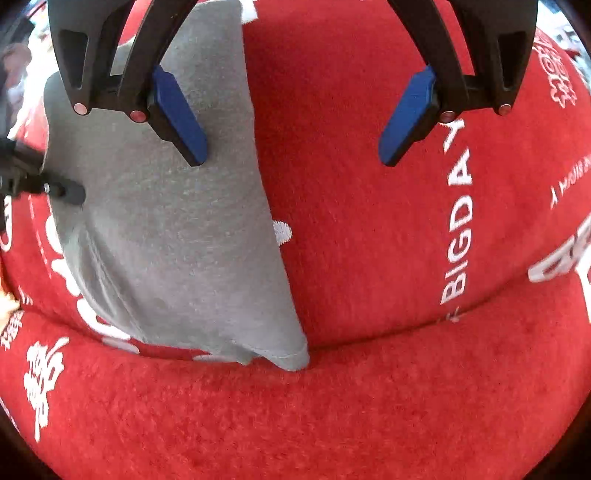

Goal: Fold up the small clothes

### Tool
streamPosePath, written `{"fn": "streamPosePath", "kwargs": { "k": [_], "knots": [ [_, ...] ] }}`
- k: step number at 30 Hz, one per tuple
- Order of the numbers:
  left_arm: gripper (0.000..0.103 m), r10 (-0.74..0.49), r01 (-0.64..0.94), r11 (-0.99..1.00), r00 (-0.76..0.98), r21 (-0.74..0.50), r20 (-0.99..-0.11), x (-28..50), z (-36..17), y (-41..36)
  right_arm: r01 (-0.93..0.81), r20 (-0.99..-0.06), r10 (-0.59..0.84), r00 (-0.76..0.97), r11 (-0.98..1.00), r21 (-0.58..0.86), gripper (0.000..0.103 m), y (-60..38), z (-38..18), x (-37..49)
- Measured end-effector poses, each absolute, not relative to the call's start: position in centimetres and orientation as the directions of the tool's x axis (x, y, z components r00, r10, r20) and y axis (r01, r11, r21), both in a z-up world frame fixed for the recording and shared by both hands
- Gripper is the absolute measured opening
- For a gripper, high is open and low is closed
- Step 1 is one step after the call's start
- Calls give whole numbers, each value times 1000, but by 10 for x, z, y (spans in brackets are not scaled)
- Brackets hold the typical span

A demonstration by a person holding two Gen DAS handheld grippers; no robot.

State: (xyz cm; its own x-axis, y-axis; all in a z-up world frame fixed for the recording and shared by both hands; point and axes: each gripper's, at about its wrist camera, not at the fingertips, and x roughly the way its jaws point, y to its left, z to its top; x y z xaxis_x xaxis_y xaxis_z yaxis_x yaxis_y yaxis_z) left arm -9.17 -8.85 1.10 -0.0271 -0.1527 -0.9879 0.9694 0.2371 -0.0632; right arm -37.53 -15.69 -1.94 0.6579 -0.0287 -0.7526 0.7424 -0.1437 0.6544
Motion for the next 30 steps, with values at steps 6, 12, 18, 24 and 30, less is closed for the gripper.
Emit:
{"fn": "streamPosePath", "kwargs": {
  "k": [6,12,18,24,30],
  "knots": [
    [70,-131,975,217,-18,-46,-991,-75,27,-76,824,-833,-83,546,-127,553,37,-131,15,-397],
    [36,-123,975,177,-113,-134,-986,-87,37,-72,820,-815,-109,569,-8,573,14,-118,60,-379],
    [37,-107,988,89,-114,-123,-988,-138,21,-51,881,-890,-33,455,164,444,13,-100,56,-338],
    [37,-72,988,84,-122,-128,-990,-140,1,-23,908,-914,42,404,102,406,0,-77,3,-371],
    [37,-34,985,136,-99,-103,-994,-123,19,-24,914,-920,59,387,103,392,0,-79,16,-373]
  ]
}}
